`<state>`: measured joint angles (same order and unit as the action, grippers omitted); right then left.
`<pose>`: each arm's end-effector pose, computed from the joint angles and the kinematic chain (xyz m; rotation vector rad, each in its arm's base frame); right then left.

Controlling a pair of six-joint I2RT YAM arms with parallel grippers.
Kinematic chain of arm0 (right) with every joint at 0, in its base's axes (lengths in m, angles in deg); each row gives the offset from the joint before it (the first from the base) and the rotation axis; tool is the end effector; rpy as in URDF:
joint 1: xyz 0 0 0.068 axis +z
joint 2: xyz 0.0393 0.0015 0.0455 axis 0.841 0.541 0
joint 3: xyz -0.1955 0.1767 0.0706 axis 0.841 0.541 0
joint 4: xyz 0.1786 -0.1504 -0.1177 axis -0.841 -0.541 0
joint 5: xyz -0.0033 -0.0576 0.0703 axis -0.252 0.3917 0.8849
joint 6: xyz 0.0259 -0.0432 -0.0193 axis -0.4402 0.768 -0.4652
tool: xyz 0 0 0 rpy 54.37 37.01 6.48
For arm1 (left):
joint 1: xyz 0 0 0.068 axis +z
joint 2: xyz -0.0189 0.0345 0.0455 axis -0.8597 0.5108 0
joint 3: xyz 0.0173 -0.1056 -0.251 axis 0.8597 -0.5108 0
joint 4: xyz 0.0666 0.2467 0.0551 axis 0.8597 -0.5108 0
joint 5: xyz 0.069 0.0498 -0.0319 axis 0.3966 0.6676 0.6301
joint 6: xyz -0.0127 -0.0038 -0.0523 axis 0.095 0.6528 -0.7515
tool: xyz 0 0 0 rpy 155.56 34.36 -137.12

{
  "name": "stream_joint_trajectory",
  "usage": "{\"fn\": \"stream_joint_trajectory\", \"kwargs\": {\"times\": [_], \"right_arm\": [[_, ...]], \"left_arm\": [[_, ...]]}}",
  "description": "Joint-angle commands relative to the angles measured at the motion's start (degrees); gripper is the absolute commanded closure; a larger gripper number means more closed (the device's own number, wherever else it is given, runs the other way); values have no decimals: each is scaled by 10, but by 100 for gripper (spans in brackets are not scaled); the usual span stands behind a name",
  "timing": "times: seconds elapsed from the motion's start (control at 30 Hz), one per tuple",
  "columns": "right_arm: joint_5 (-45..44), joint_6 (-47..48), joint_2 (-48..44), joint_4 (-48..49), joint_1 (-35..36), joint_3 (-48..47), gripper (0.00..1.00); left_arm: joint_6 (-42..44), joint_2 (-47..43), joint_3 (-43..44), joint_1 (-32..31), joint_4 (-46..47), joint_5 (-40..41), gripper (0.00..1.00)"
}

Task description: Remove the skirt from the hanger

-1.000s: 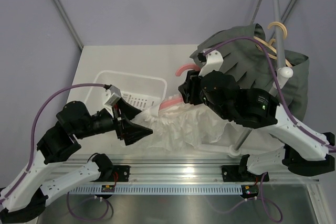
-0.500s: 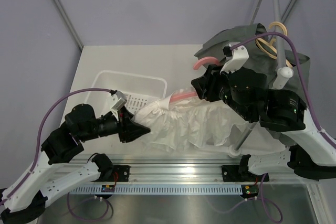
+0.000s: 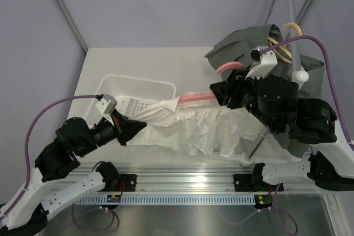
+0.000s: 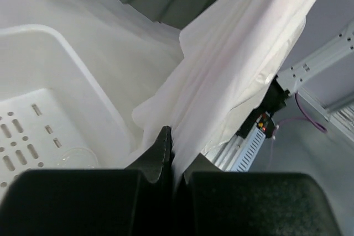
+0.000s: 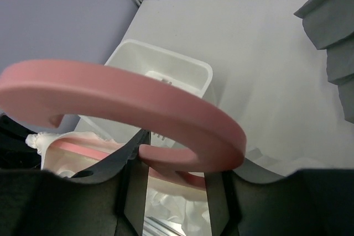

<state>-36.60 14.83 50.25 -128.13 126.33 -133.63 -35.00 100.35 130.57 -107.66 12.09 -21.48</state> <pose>0.0751 0.1334 0.5325 -0.1380 1.8356 0.6021 0.0504 -0.0633 0.3943 0.5224 1.7497 -0.9831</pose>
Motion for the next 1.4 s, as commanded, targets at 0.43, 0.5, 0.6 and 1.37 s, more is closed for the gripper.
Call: {"fn": "stream_joint_trajectory", "kwargs": {"times": [0.43, 0.5, 0.6, 1.37], "right_arm": [[-168, 37, -89, -5, -3, 18, 100], [-183, 42, -94, 8, -3, 20, 100], [-196, 55, -101, 28, -3, 22, 100], [75, 60, 24, 87, -3, 42, 78]], "left_arm": [[-27, -59, 43, 3, -139, 312, 100], [-30, -62, 37, 3, -145, 310, 100], [-33, -73, 23, 3, -148, 301, 100], [-51, -74, 10, 2, 44, 77, 100]]}}
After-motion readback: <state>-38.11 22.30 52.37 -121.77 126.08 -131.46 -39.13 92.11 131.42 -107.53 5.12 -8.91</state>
